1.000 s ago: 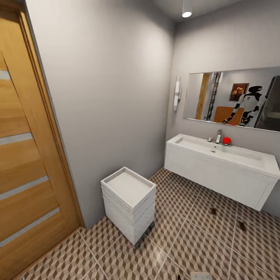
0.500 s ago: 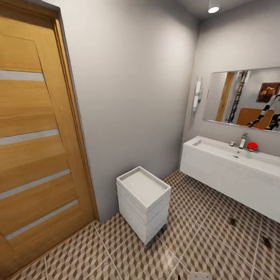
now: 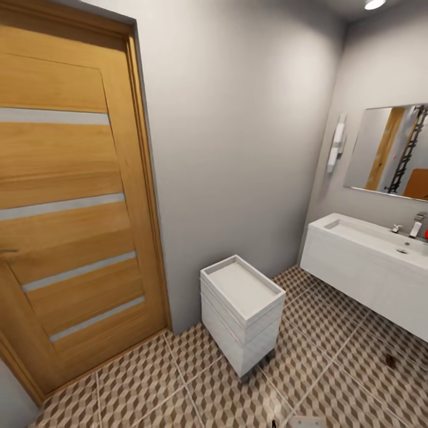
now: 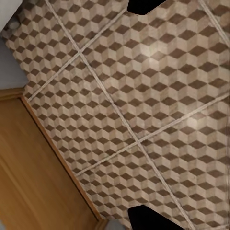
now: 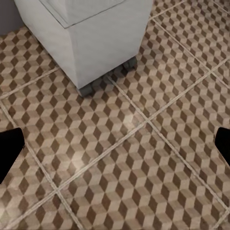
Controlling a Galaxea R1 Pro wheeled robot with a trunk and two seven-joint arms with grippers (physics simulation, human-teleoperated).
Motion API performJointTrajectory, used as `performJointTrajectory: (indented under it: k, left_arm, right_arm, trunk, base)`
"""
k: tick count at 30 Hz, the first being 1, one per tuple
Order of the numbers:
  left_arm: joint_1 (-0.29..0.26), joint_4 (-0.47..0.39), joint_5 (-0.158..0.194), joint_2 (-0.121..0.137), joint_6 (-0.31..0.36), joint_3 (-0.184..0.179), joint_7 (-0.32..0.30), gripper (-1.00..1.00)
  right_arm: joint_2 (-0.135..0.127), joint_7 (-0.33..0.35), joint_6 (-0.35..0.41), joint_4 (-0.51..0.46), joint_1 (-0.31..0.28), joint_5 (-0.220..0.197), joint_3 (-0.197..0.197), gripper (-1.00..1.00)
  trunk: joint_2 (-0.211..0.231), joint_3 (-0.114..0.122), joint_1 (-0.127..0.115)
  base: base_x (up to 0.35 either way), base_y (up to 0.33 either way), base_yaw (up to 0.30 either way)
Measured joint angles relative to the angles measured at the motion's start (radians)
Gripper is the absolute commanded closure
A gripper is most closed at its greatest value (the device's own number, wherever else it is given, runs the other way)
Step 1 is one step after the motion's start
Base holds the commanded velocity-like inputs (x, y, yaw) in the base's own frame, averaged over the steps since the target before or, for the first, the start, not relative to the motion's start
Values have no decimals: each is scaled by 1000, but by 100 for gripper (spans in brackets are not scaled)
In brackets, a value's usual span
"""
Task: Take the four mousetraps from the cabinet in the bathroom and place them on the bathroom floor. Make sure all four end up on the same floor surface, and ensure that at least two of them are either under or directly next to the same bathroom sink.
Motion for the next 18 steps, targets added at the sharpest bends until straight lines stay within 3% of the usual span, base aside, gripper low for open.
performJointTrajectory:
  k: [18]
  left_arm:
    - [0,0,0,0,0,0,0,-100]
  right_arm:
    - [0,0,0,0,0,0,0,-100]
  trunk:
    - [0,0,0]
  base:
    - [0,0,285]
